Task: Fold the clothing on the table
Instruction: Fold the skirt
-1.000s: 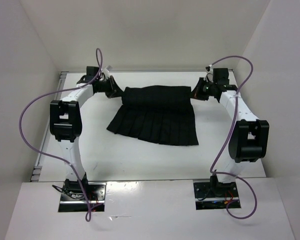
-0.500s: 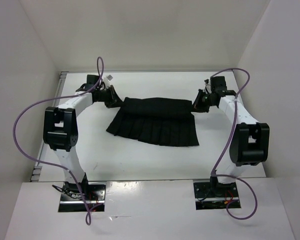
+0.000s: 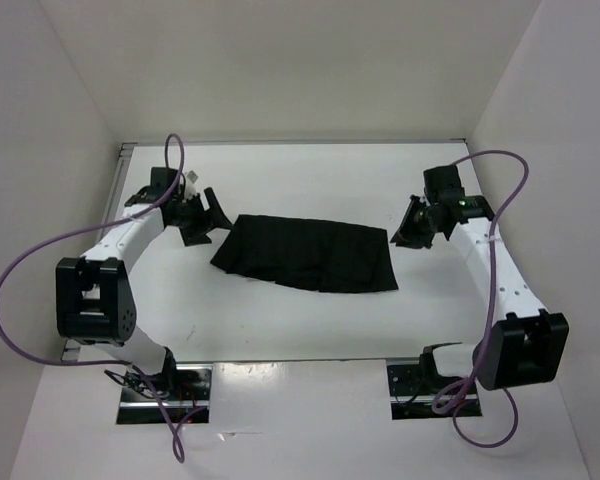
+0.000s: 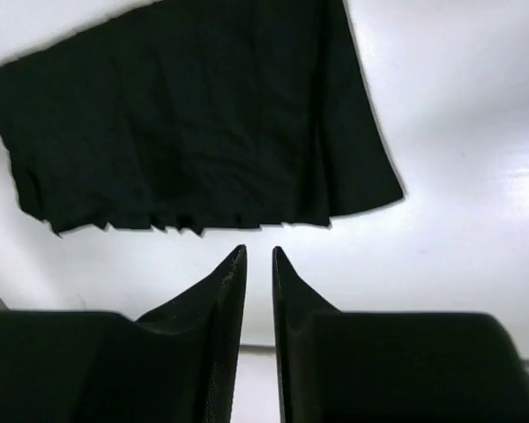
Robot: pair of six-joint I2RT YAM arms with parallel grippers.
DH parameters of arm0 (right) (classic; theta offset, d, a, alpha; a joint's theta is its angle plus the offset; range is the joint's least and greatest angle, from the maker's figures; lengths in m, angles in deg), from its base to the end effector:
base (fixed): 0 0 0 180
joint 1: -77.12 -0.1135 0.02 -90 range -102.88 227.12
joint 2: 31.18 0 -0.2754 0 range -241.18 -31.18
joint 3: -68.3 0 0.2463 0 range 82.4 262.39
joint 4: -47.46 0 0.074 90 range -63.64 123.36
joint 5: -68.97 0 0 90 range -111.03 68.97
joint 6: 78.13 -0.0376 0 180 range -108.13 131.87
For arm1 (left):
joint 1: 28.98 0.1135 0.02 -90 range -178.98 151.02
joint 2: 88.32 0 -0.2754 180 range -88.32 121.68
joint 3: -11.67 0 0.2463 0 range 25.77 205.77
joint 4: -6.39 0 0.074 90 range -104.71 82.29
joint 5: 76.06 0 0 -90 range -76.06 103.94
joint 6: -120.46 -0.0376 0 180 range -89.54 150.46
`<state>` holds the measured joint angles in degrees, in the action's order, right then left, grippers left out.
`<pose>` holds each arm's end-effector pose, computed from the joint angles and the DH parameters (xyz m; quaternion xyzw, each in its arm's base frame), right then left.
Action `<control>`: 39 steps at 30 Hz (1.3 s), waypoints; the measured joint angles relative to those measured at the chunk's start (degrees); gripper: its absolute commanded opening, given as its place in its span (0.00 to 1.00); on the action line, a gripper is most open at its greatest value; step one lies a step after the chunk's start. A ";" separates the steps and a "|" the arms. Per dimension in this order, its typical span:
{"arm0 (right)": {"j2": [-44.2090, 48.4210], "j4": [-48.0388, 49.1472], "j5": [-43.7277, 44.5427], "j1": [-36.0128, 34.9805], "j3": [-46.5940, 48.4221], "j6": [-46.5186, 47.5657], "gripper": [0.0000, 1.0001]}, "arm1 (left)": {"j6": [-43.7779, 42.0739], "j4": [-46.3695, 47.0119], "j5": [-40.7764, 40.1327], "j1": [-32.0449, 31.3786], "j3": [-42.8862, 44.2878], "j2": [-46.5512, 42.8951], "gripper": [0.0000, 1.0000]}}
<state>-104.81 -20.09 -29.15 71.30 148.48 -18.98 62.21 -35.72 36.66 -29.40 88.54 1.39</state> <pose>0.2392 0.0297 0.3086 0.1920 0.9466 0.1436 0.2155 0.3210 -0.0169 0.2452 -0.1953 0.9162 -0.2623 0.2316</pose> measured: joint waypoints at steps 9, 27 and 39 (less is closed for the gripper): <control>-16.22 9.86 -1.86 -2.97 4.76 -2.86 0.37 | -0.11 2.84 0.52 -1.03 11.19 11.39 0.82; -19.71 13.16 -1.73 -17.29 6.64 -7.69 0.40 | -3.69 5.95 -8.57 -2.89 9.81 18.23 0.86; -17.46 13.14 0.02 -17.29 6.54 -8.55 0.40 | -2.32 13.18 7.15 -4.35 3.08 19.41 0.57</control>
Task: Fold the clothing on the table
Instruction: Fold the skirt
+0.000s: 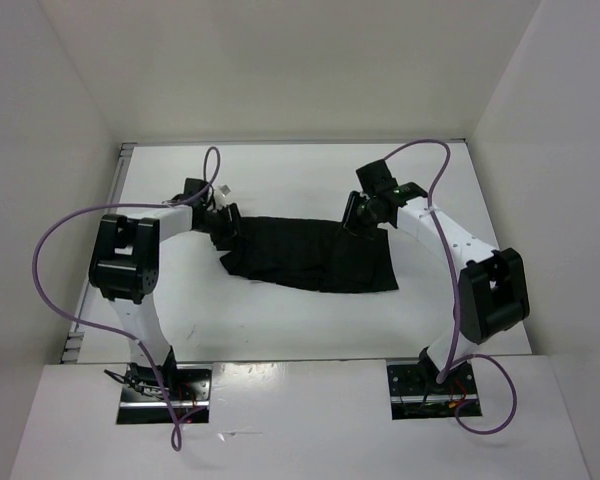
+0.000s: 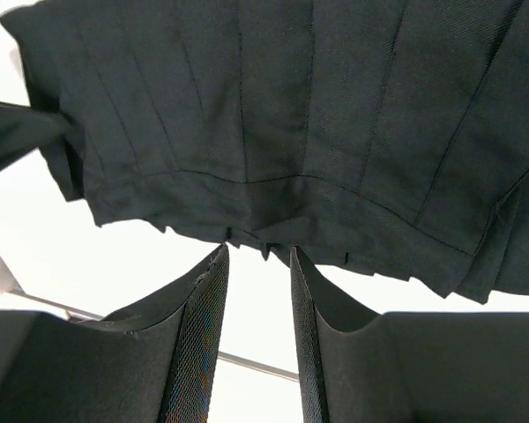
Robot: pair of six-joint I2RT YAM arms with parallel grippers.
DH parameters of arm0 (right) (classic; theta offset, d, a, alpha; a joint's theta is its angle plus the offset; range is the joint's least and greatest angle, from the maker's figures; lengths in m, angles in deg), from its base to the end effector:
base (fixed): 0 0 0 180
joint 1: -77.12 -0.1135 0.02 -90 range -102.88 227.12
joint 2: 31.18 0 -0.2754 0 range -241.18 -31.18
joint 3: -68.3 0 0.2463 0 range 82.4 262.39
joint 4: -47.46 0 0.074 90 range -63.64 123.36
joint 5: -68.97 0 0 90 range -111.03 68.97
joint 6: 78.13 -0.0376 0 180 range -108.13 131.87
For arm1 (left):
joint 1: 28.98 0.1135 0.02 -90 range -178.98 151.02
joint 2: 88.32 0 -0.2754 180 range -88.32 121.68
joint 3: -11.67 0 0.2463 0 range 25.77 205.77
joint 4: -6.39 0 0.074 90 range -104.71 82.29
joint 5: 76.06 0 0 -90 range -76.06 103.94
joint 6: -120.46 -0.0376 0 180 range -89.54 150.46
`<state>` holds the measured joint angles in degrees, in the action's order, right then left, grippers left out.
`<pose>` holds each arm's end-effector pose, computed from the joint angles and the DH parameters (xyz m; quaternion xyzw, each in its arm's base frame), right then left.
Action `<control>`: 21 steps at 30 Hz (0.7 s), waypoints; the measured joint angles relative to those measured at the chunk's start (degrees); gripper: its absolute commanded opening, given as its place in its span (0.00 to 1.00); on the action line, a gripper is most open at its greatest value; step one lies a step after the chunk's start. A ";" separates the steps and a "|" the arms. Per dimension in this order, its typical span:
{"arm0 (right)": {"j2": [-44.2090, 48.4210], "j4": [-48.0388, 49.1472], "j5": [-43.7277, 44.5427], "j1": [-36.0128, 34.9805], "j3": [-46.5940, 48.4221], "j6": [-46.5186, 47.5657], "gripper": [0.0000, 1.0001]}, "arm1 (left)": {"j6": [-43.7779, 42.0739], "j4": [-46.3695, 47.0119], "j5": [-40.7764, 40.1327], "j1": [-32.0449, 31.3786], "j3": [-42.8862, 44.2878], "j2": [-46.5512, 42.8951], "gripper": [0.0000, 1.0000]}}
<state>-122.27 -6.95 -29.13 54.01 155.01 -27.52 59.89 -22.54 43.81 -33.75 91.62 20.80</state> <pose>0.3000 0.1338 0.2749 0.1172 0.9537 0.1974 0.1941 0.3787 -0.0504 0.1632 -0.1292 0.9227 -0.3149 0.1809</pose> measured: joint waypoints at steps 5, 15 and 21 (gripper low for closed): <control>0.00 -0.04 0.39 0.00 -0.04 0.02 0.40 | 2.29 1.95 5.11 -2.82 -0.83 3.45 0.00; -8.13 0.35 0.22 0.00 2.54 2.23 0.02 | 5.03 0.63 6.64 -4.76 -0.90 3.10 0.00; -17.53 3.10 -2.05 0.00 6.91 3.72 0.00 | 4.83 -1.38 4.96 -4.76 -0.46 2.32 0.00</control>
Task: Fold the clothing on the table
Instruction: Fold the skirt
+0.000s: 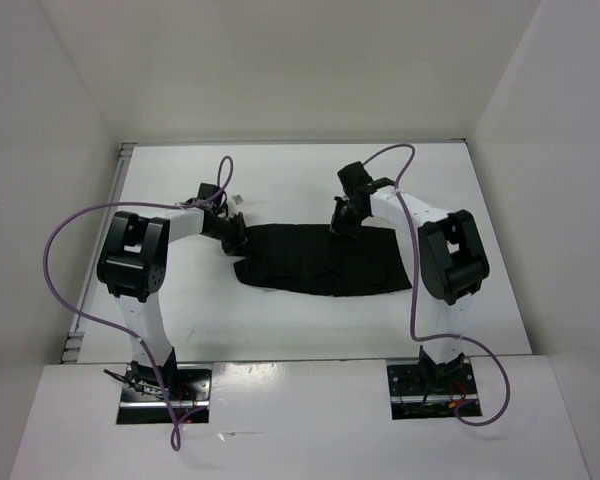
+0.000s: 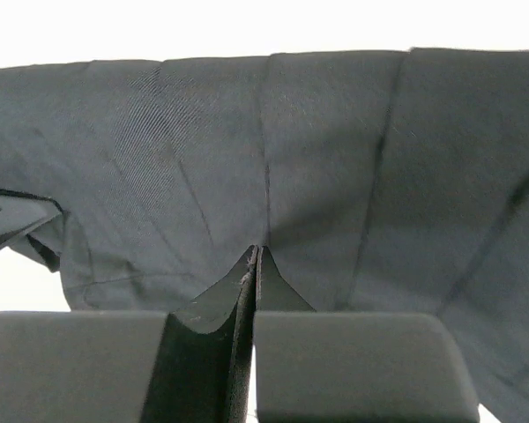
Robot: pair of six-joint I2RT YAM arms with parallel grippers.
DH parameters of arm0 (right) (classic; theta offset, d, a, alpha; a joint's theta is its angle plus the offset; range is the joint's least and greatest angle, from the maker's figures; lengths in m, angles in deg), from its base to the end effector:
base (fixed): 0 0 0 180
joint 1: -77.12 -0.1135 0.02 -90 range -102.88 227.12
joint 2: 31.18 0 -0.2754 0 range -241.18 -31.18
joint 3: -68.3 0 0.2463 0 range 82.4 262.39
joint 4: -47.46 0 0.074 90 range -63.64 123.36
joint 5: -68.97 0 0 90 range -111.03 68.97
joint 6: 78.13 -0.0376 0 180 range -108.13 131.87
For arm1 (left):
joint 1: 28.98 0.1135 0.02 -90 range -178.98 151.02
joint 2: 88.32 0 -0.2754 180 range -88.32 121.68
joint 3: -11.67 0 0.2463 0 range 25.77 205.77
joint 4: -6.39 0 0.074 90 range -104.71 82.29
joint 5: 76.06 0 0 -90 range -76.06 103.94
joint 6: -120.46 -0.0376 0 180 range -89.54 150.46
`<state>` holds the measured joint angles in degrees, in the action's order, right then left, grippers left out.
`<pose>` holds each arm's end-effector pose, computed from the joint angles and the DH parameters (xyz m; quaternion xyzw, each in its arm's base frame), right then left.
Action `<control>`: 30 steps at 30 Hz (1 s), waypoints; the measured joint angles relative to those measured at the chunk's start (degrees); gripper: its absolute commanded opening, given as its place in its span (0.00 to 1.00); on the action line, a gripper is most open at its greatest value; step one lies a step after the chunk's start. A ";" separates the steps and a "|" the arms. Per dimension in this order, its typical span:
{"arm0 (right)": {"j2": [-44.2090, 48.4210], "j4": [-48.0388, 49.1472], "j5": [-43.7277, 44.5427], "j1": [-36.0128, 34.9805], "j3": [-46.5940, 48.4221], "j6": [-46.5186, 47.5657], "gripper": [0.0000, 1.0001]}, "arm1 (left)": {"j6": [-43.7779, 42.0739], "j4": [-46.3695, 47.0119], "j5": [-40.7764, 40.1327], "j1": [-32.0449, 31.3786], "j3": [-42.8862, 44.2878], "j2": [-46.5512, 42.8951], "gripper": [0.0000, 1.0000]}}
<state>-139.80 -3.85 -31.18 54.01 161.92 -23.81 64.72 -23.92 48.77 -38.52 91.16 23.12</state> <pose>0.3565 0.1593 0.2091 0.0887 0.9710 0.1758 0.1356 0.3697 -0.0839 0.1467 -0.1282 0.9202 -0.3549 0.1038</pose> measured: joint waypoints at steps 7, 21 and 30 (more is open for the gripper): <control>-4.52 4.00 -4.50 -0.68 0.07 0.13 0.00 | 0.00 -0.79 -0.26 0.00 0.00 -0.09 0.00; -10.51 8.57 -8.98 -4.70 2.64 -1.57 0.00 | 0.09 -9.70 2.54 -0.79 11.19 -11.39 0.00; -20.02 10.23 -15.63 -12.07 16.04 -1.22 0.00 | 3.32 -9.22 5.44 -3.74 15.26 -15.91 0.00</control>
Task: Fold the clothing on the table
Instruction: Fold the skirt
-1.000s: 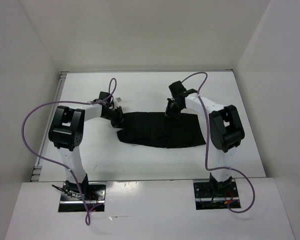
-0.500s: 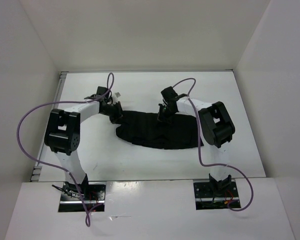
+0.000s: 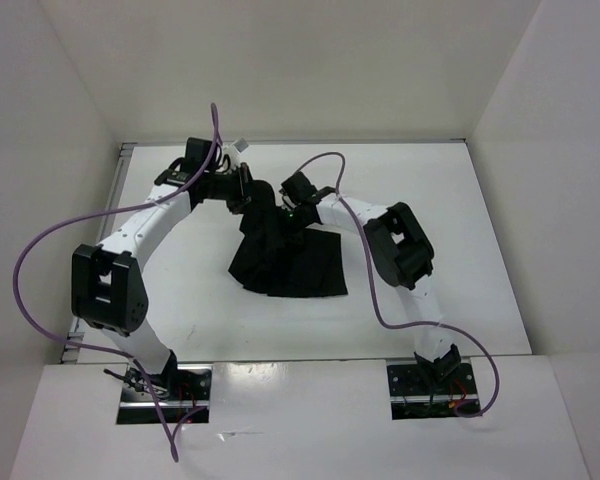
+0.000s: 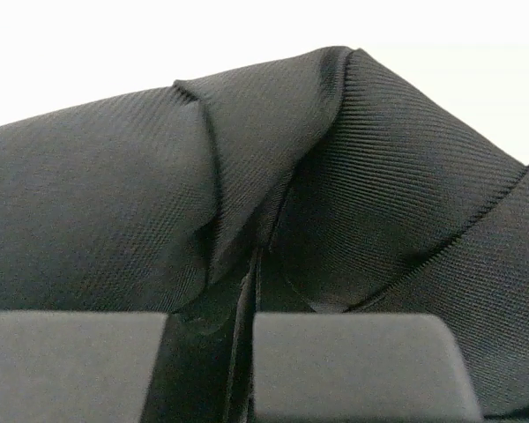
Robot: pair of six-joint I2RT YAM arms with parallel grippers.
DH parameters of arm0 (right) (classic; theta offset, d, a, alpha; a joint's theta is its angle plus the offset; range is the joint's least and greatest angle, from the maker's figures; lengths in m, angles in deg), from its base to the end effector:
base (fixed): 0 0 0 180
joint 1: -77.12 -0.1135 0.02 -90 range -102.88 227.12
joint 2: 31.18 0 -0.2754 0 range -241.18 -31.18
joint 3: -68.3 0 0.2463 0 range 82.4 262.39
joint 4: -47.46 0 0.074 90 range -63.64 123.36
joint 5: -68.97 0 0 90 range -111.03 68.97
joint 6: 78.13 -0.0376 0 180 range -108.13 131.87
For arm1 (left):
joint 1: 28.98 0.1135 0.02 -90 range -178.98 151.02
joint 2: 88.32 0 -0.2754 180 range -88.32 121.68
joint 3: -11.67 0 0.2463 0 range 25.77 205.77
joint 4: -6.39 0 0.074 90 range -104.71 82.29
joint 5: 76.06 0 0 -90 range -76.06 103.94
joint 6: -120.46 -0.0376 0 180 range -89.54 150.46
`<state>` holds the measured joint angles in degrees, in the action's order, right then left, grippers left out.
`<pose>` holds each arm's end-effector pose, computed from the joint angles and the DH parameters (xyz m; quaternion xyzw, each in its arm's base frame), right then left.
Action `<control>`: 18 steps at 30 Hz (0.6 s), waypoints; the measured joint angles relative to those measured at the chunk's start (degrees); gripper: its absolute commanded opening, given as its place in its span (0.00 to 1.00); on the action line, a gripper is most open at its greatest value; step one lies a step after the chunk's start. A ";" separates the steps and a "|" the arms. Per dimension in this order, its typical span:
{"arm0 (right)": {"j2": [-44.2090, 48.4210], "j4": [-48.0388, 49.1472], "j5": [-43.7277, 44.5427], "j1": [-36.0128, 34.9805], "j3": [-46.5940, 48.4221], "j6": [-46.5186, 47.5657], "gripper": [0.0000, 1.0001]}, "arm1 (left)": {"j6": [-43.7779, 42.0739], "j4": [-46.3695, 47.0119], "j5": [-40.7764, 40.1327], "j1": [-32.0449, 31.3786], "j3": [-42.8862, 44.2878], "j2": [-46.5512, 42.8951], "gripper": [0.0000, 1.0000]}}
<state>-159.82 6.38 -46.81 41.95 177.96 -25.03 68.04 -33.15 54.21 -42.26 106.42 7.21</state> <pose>0.3819 0.2891 0.1550 -0.0434 0.9425 0.3224 0.0768 0.3556 -0.1089 0.3178 -0.0380 0.8634 -0.4515 0.2221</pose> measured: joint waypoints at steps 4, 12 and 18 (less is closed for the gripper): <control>0.22 0.31 -0.59 -0.92 0.17 0.44 0.09 | 0.42 0.26 0.22 -0.02 -0.83 0.00 0.00; 13.40 0.09 1.07 4.13 -9.92 0.20 0.31 | 0.22 0.61 0.24 0.00 -2.16 1.11 0.00; 28.61 -0.31 4.90 8.11 -16.65 -0.76 0.19 | -0.17 0.44 0.26 -0.20 -2.23 2.51 0.00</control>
<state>-131.21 6.07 -41.91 50.05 161.31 -25.80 67.87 -32.71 54.48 -42.45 104.19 9.72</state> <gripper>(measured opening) 0.273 0.032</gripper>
